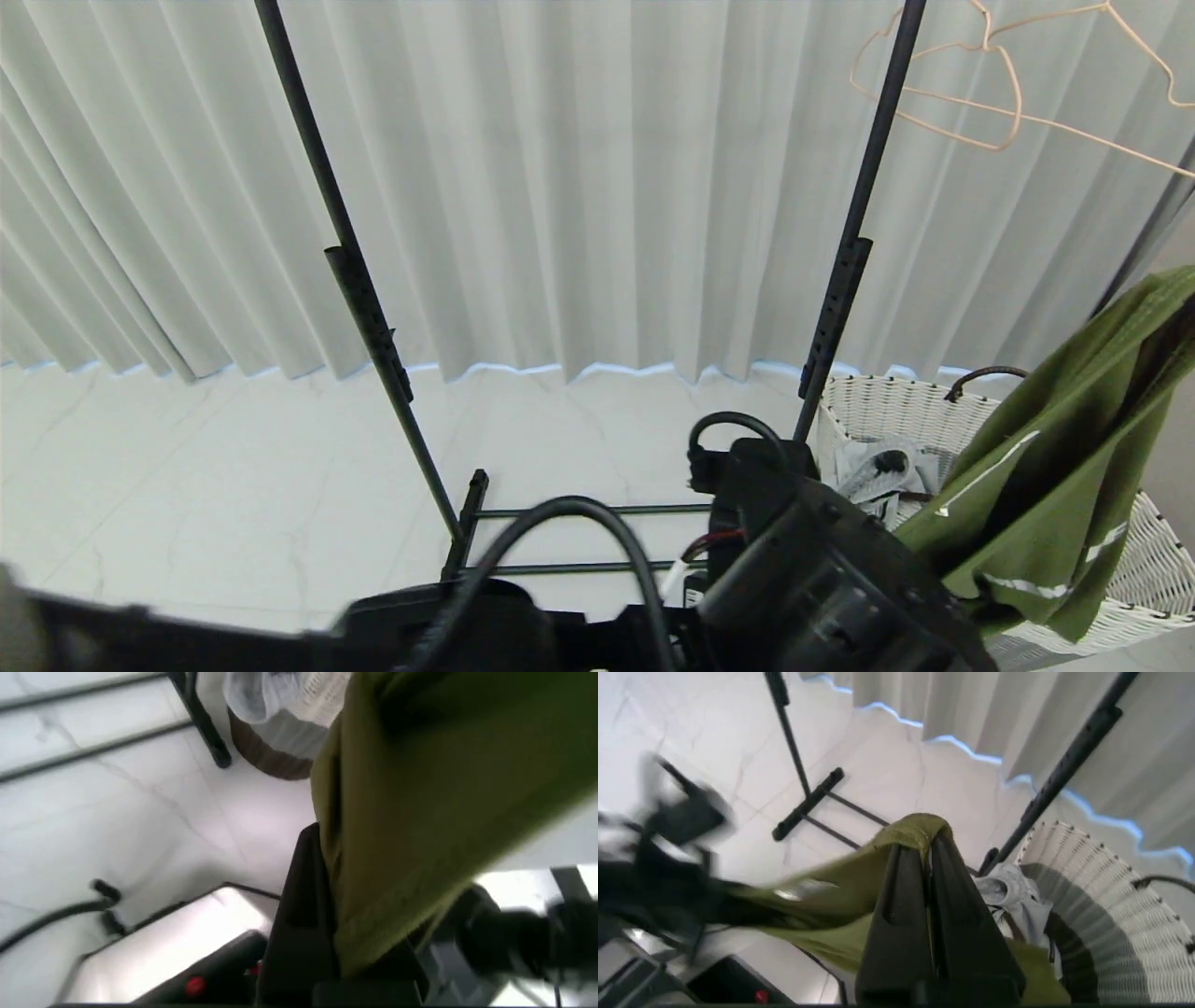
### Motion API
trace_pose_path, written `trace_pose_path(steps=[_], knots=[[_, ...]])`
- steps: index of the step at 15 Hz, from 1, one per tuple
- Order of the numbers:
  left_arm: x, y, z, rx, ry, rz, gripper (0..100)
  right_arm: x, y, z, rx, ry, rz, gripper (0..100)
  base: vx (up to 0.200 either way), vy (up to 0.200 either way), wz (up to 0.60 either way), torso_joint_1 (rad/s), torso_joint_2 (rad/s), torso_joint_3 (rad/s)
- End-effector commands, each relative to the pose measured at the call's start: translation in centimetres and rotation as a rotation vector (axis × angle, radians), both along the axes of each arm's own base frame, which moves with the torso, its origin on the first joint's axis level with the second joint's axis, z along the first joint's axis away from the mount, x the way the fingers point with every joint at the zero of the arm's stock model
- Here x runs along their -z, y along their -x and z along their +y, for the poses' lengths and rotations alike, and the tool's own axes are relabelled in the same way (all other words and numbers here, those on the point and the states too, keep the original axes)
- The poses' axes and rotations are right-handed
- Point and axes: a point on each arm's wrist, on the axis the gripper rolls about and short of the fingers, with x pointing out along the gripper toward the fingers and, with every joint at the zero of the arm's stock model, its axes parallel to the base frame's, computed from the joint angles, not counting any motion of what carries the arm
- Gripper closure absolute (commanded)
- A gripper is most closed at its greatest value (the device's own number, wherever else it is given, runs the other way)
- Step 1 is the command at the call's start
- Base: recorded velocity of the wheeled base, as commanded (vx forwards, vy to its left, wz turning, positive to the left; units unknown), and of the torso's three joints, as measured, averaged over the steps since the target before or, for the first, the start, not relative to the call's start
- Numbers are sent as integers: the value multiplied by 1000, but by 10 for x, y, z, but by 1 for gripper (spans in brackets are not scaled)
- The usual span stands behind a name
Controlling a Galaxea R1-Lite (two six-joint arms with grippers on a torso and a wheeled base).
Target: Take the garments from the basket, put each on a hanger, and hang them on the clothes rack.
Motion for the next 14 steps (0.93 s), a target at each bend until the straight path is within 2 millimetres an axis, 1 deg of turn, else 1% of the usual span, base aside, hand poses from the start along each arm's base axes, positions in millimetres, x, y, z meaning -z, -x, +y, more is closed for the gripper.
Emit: trace_pose_path(steps=[1,2,3,5,6,7,9,10,11,12,13,14], knots=[[-35,28,75,41,29,-83,100,9,-3,3,-38,33,10,100,0,0,0,0,0,0],[-37,35,93,61,17,-112,100,13,-4,4,-73,57,4,100,0,0,0,0,0,0],[-44,41,110,73,36,-143,100,18,-5,6,-97,81,-6,100,0,0,0,0,0,0],[-59,51,134,90,59,-180,100,26,-9,9,-126,116,-31,100,0,0,0,0,0,0],[-62,54,140,95,47,-187,100,29,-11,10,-128,123,-33,100,0,0,0,0,0,0],[-68,59,159,111,1,-224,100,36,-14,13,-133,132,-44,100,0,0,0,0,0,0],[-85,52,176,73,-24,-306,100,38,-17,16,-136,131,-68,100,0,0,0,0,0,0],[-95,40,184,20,-87,-374,100,39,-16,18,-157,125,-71,100,0,0,0,0,0,0],[-100,34,186,-7,-120,-414,100,38,-15,20,-171,121,-77,100,0,0,0,0,0,0],[-100,34,186,-7,-120,-414,100,38,-15,20,-171,121,-77,100,0,0,0,0,0,0],[-128,16,187,-66,-181,-543,100,29,-19,30,-207,93,-118,100,0,0,0,0,0,0],[-144,8,183,-85,-169,-582,100,24,-24,33,-207,84,-130,100,0,0,0,0,0,0]])
